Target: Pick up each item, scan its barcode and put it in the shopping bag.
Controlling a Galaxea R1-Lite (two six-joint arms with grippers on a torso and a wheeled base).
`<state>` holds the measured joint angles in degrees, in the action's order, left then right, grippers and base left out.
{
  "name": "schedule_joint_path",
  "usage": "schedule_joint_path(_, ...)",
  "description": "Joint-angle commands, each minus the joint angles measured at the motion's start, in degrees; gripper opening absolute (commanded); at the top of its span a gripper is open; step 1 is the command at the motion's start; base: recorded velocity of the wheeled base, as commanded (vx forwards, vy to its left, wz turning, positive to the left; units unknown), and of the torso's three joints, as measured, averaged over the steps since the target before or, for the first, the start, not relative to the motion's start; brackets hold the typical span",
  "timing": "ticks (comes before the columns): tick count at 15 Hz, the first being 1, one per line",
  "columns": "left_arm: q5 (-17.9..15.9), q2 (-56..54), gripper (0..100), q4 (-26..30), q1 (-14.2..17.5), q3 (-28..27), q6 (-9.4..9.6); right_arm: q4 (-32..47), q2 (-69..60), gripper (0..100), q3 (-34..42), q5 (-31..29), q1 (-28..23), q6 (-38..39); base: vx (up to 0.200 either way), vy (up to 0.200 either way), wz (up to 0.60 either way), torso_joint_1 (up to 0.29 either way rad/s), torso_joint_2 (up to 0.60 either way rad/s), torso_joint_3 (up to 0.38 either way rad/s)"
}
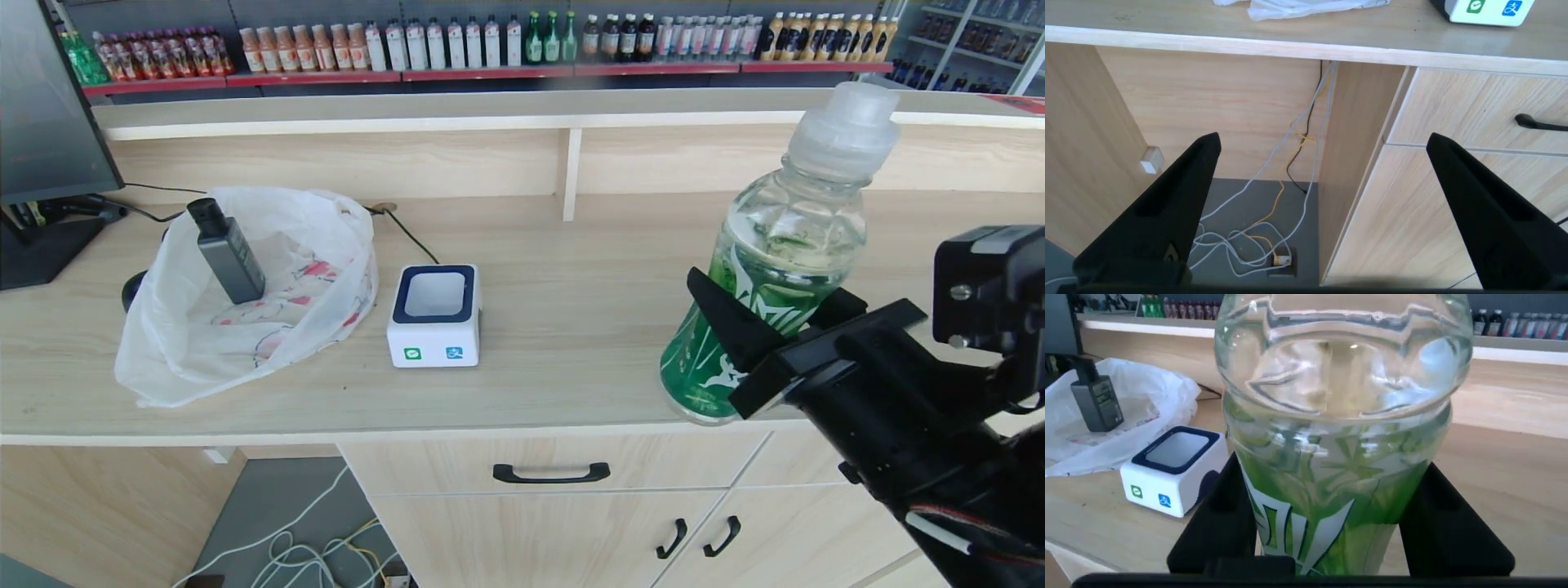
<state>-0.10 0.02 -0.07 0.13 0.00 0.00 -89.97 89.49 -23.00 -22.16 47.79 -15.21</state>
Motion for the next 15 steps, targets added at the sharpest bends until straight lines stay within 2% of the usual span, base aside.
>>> schedule_joint_path(1, 0.01, -0.02, 100, -0.01, 0.04, 0.0, 0.0, -0.03, -1.34, 0, 2.79, -0.07, 3.1, -1.13, 0.0, 0.0, 0.0, 0.0, 0.0, 0.0)
schedule_joint_path(4, 0.01, -0.02, 100, -0.01, 0.04, 0.0, 0.0, -0.03, -1.16, 0, 3.05, -0.07, 4.86, -3.33, 0.0, 0.0, 0.0, 0.0, 0.0, 0.0)
schedule_joint_path(15, 0.01, -0.02, 100, -0.01, 0.04, 0.0, 0.0, -0.03, 0.51, 0, 4.2, -0.16, 28.41, -21.52, 0.0, 0.0, 0.0, 0.0, 0.0, 0.0)
